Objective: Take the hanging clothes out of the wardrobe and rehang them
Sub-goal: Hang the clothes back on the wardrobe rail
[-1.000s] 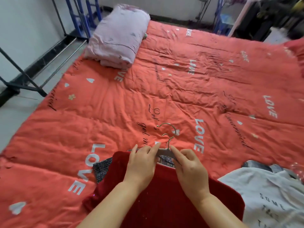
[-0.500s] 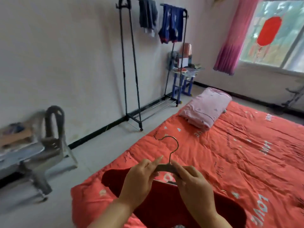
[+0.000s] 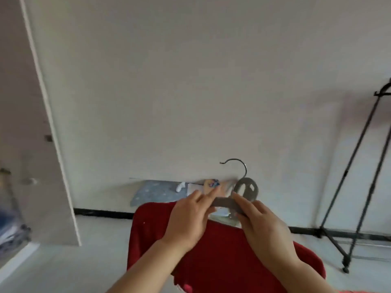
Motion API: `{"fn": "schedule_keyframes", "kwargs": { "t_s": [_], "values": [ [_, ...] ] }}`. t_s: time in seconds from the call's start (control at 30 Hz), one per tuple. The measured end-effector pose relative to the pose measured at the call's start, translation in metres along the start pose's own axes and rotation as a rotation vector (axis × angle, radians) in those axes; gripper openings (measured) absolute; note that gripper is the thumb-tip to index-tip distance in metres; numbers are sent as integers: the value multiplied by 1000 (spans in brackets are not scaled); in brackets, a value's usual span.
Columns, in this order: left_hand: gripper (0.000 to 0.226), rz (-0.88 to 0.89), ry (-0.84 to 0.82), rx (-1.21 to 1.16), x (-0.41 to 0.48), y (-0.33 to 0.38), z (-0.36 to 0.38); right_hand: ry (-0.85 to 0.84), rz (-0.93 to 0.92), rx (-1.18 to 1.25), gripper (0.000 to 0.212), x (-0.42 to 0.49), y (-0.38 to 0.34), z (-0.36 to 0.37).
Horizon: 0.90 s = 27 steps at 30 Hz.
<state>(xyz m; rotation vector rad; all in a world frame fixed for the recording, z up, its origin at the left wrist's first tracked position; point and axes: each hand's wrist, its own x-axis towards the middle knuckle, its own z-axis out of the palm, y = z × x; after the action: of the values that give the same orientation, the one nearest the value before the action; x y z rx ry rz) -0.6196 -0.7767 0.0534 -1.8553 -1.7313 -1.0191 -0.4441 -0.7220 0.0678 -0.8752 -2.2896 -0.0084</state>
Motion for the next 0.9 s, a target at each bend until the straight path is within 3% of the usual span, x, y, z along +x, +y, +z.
{"fn": "schedule_keyframes", "kwargs": {
  "t_s": [0.13,0.27,0.5,0.9],
  "values": [
    [55,-108,76,132,-4,-104,-70,-5,-164,69,48,80,-88,56],
    [42,-262,127,260,-15,-199,-143,-1,-316,173,52,150,-179,114],
    [44,-409,265,428,-39,-334,-251,59,-535,289,63,245,-331,204],
    [46,-669,367,640,-55,-534,-350,257,-912,461,64,400,-505,353]
  ]
}}
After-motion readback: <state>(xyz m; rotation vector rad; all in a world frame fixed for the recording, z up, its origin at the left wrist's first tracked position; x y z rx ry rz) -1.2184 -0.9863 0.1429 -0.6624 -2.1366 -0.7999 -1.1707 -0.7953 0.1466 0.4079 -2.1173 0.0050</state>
